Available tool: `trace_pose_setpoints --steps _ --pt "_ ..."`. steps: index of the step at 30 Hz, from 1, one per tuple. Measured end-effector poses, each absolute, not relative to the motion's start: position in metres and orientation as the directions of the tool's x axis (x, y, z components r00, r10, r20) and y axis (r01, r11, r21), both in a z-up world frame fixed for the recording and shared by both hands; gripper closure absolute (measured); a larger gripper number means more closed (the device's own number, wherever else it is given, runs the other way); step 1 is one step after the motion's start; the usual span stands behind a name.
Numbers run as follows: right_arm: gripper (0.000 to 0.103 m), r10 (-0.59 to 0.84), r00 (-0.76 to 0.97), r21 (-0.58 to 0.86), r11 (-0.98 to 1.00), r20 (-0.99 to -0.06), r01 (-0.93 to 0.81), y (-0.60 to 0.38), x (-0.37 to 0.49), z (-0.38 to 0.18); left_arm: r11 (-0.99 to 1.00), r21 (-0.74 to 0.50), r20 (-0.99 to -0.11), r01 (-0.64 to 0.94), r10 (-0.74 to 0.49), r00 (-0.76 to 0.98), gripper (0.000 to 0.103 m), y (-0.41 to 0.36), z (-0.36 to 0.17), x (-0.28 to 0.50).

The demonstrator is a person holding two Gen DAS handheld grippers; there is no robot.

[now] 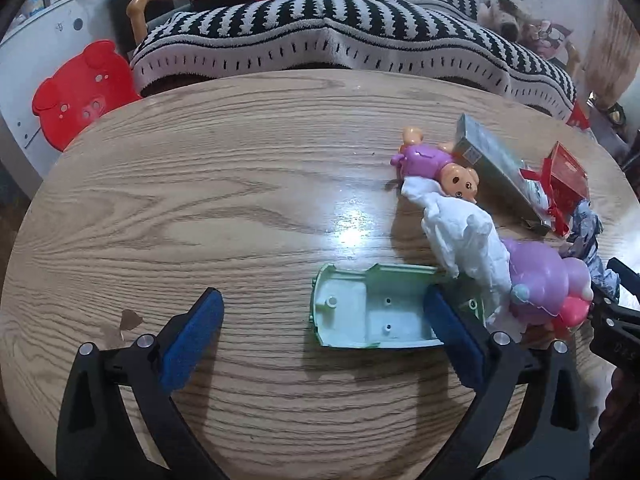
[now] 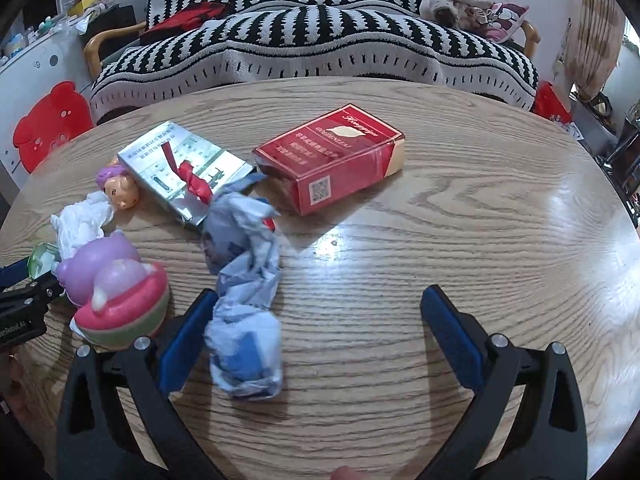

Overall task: Collect trash
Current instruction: 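Grasp the green toy car shell with the left gripper while the right grasps the silver wrapper, then lift both held items off the table toward the bin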

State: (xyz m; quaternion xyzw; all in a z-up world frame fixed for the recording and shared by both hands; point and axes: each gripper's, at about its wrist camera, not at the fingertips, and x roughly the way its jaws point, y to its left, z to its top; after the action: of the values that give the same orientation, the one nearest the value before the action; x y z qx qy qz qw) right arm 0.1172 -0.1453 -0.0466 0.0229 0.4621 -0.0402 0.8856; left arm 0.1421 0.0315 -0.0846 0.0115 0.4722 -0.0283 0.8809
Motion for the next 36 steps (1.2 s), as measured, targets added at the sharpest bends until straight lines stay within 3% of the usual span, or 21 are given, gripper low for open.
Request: trace_pose_setpoints --steps 2,3,4,5,6,11,36 --pt "0.009 -0.038 0.574 0.007 0.997 -0.818 0.076 -0.144 0.116 -0.047 0.997 -0.004 -0.813 0.074 -0.046 0.581 0.011 0.032 -0.085 0.141" --pt "0.021 -0.021 0.587 0.007 0.999 -0.810 0.045 -0.142 0.114 -0.045 0.996 -0.001 -0.800 0.084 -0.051 0.598 0.016 0.031 -0.084 0.140" --pt "0.030 -0.009 0.596 0.007 1.000 -0.803 0.024 -0.140 0.112 -0.043 0.995 -0.003 -0.792 0.098 -0.062 0.607 0.042 0.030 -0.082 0.139" --pt "0.064 0.011 0.608 0.015 1.000 -0.794 0.002 -0.139 0.109 -0.040 0.994 -0.007 -0.788 0.112 -0.074 0.611 0.054 0.029 -0.079 0.138" --pt "0.074 0.030 0.605 0.040 0.999 -0.796 0.003 -0.141 0.108 -0.039 0.994 -0.034 -0.796 0.101 -0.088 0.598 0.054 0.032 -0.078 0.139" --pt "0.075 0.110 0.581 0.144 0.990 -0.807 0.013 -0.152 0.101 -0.032 0.990 -0.123 -0.804 0.064 -0.138 0.578 0.055 0.042 -0.072 0.140" --pt "0.075 0.098 0.625 0.183 0.980 -0.775 0.073 -0.159 0.040 0.005 0.978 -0.149 -0.731 0.145 -0.208 0.650 0.055 0.020 0.008 0.062"
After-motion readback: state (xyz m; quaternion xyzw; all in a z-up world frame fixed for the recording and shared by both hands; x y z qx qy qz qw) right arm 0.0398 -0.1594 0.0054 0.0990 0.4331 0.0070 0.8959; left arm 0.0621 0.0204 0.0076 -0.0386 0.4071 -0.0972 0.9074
